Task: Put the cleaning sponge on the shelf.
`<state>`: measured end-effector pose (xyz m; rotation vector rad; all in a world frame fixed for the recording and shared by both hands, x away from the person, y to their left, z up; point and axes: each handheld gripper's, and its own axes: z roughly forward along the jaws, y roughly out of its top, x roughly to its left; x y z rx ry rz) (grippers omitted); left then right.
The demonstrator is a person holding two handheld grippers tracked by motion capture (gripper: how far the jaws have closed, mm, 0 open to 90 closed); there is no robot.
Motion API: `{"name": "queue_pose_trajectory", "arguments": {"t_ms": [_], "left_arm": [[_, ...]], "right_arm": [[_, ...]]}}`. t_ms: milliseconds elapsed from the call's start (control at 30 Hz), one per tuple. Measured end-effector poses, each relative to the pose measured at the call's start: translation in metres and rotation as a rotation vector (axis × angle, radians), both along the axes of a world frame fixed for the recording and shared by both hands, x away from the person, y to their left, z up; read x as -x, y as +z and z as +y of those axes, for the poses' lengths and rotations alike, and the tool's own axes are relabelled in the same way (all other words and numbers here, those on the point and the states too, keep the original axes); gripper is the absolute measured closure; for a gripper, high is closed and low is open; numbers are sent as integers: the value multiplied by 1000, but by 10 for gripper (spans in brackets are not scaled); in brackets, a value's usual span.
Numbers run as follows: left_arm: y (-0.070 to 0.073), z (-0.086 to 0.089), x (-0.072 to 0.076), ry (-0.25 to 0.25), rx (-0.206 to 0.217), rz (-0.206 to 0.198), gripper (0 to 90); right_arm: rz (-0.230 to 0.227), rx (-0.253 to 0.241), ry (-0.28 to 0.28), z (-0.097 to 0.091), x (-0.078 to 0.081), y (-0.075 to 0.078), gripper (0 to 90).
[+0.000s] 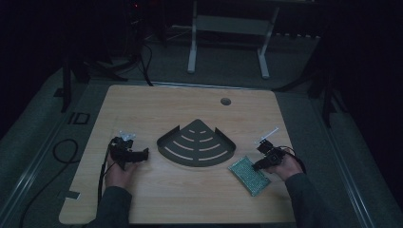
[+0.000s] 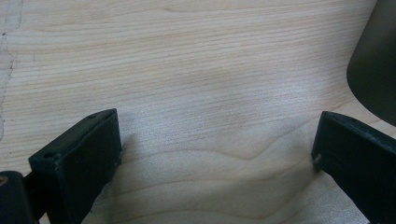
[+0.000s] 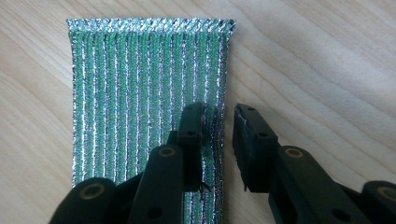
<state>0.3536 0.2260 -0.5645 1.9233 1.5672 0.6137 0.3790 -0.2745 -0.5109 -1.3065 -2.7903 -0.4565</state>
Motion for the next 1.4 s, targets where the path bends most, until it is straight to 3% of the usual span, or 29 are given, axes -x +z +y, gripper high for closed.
{"name": "queue_pose_trajectory", "arguments": {"t_ms": [100,233,333,533,1400], "left_arm": [[0,0,0,0,0,0,17],[0,0,0,0,0,0,17],[0,0,0,0,0,0,17],[0,0,0,0,1,-1,17],[0,0,0,0,1,0,18]], "right_arm": [[60,-36,2,-2,-5,-1,795],[66,-19,16,0,-5,0,832],[47,31,37,6,-4,4,892],[26,73,56,11,-2,9,895],[-41,82,60,13,-6,50,897]]}}
